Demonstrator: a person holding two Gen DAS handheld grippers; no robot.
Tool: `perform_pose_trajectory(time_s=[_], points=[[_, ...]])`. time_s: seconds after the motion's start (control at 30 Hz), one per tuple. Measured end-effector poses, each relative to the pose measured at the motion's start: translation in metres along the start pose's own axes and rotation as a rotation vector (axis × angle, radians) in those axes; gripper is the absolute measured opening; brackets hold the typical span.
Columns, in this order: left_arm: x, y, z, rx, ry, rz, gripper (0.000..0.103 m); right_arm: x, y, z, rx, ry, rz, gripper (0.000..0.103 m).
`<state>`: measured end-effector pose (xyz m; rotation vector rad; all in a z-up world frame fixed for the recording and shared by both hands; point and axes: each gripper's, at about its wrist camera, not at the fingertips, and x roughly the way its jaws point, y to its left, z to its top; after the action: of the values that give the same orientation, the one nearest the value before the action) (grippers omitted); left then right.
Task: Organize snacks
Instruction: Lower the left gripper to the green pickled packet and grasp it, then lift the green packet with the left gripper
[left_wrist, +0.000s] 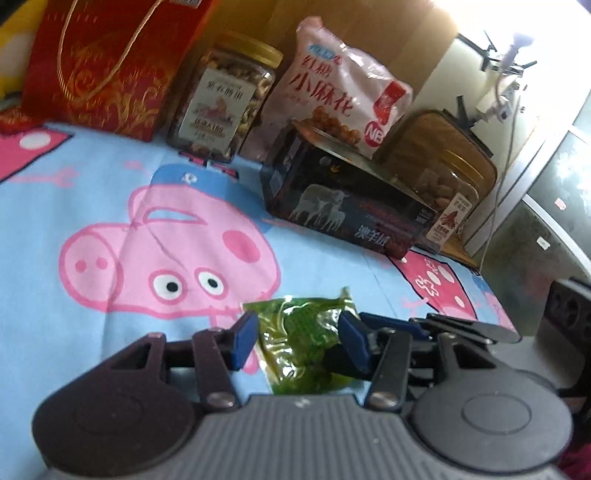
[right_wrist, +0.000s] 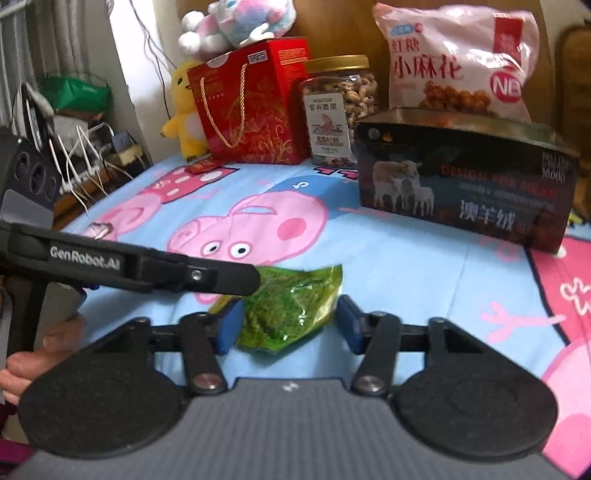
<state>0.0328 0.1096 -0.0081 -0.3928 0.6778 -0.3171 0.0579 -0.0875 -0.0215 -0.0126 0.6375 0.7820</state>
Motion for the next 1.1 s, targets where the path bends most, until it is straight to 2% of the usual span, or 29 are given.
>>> perform_pose_trajectory(time_s=[0.03, 0.13, 0.33, 0.43, 0.6, 0.67, 0.83, 0.93, 1.0, 1.1], points=[[-0.001, -0.002, -0.001, 0.007, -0.008, 0.007, 0.049, -0.001, -0.001, 0.000, 0.012, -0.004, 0.015, 0.045], [0.000, -0.001, 0.000, 0.003, -0.008, -0.001, 0.049, -0.003, -0.002, -0.002, 0.020, -0.015, 0.037, 0.042], [-0.001, 0.008, 0.001, -0.045, -0.008, -0.048, 0.049, -0.008, 0.009, -0.006, -0.041, -0.059, 0.020, 0.039], [-0.002, 0.009, 0.000, -0.051, -0.006, -0.071, 0.050, -0.009, 0.007, -0.005, -0.029, -0.063, 0.024, 0.039], [-0.002, 0.011, 0.002, -0.065, -0.006, -0.097, 0.068, -0.011, 0.002, -0.005, 0.012, -0.077, 0.030, 0.038], [-0.003, 0.013, 0.003, -0.076, -0.016, -0.100, 0.083, -0.013, -0.004, -0.005, 0.054, -0.085, 0.039, 0.038], [-0.002, 0.019, 0.006, -0.144, -0.011, -0.151, 0.095, -0.021, -0.026, -0.004, 0.194, -0.125, 0.111, 0.038], [0.002, 0.023, 0.008, -0.199, 0.005, -0.221, 0.095, -0.023, -0.028, -0.005, 0.213, -0.135, 0.144, 0.038], [0.003, 0.023, 0.010, -0.225, 0.006, -0.255, 0.087, -0.025, -0.026, -0.005, 0.199, -0.137, 0.158, 0.038], [0.009, 0.021, 0.010, -0.238, 0.022, -0.284, 0.067, -0.025, -0.022, -0.005, 0.173, -0.136, 0.162, 0.038]])
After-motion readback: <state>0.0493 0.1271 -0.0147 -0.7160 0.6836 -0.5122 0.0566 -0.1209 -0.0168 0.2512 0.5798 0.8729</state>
